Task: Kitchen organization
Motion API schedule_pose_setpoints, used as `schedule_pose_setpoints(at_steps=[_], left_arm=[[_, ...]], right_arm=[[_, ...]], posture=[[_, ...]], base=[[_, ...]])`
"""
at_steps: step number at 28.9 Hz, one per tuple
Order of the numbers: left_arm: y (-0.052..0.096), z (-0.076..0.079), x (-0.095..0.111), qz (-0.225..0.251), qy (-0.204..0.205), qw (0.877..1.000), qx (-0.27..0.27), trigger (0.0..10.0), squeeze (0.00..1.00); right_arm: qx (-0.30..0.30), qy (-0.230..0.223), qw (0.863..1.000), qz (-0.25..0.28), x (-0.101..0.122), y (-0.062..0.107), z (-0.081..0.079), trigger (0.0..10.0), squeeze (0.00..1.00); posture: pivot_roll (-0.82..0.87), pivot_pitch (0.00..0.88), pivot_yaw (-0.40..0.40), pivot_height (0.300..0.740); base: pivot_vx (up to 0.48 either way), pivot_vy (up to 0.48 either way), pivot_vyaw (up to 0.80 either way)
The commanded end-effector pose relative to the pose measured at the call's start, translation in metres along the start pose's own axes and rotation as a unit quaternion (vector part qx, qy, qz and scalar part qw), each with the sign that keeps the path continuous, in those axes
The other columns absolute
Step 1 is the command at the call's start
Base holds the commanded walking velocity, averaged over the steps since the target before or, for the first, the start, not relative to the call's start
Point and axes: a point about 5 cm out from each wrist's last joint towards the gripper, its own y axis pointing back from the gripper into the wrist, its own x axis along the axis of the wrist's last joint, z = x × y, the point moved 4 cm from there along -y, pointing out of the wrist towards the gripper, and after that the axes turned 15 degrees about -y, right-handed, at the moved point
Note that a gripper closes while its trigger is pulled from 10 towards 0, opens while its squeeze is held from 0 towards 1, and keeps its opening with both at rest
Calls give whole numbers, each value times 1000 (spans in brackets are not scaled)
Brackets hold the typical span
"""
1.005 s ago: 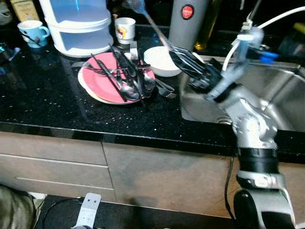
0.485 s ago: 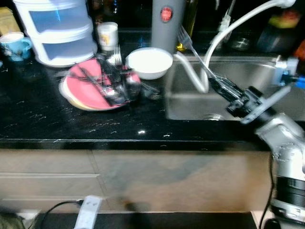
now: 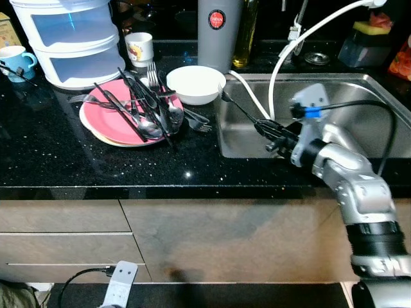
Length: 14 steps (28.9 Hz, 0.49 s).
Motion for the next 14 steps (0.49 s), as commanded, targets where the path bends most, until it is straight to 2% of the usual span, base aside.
schedule_pose_setpoints(at_steps=[1,14], left_arm=[[-1,3,3,1,-3,1000,-3,10000,0],[0,3,1,-2,-2,1000,-5,10000,0]], right_arm=[[-24,0,1000,-5,-5,3,11,10000,0],[-66,29,997,2,1,-8,20,10000,0]], posture=[[-38,16,-14,740],[-39,30,-11,740]], base=[[0,0,-800],[0,0,-800]])
